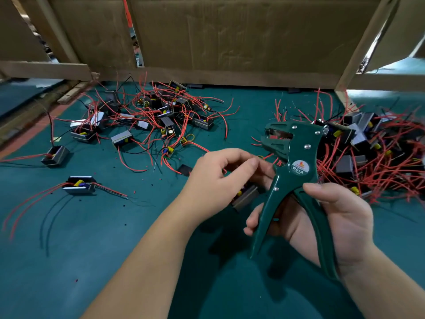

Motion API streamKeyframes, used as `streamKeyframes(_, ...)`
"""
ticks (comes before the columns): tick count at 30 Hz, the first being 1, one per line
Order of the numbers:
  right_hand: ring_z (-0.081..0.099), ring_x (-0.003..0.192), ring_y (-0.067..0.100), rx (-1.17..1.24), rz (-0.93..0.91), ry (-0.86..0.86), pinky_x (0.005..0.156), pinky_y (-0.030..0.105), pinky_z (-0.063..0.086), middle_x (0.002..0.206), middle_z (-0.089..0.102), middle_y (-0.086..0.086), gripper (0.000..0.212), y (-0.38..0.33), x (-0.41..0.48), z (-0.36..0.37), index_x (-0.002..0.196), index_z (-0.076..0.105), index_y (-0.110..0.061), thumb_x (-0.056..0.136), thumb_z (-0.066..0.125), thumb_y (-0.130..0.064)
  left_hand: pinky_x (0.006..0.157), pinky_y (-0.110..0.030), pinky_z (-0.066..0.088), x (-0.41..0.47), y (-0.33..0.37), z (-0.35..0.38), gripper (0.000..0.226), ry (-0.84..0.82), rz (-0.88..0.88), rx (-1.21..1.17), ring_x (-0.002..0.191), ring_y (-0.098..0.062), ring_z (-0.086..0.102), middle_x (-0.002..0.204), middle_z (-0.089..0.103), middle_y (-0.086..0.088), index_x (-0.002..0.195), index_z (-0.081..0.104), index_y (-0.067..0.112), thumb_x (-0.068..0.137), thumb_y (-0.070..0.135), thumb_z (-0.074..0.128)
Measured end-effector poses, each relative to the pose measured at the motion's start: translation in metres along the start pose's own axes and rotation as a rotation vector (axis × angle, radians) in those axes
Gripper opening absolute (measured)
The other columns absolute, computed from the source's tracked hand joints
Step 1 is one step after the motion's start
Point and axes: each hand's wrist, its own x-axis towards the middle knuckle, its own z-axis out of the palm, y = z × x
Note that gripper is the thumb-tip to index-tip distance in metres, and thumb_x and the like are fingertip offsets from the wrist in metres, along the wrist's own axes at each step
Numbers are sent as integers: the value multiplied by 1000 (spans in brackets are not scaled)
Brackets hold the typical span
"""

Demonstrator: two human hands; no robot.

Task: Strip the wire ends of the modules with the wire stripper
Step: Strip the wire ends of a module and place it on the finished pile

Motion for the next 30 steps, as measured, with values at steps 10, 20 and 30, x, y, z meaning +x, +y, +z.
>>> streamKeyframes(10,64,73,39,-62,-104,67,74,54,53,107,64,27,73,0,0,-4,119,60,3,58,76,-33,78,-32,53,3,-5,-1,5,30,-164,-328,78,-17,66,82,74,-10,80,67,15,85,13,65)
streamKeyframes(20,65,74,39,-68,-156,115,75,51,54,78,66,26,73,-9,-2,-7,117,63,3,56,74,-35,67,-33,40,5,-4,-6,10,22,-284,-318,60,-26,54,46,58,1,66,67,20,74,27,67)
streamKeyframes(30,64,73,41,-139,-143,189,73,53,54,84,64,26,76,-4,0,-9,117,62,2,53,77,-35,59,-27,48,2,-10,3,9,65,-36,-35,57,-4,57,66,64,5,84,64,29,85,21,59)
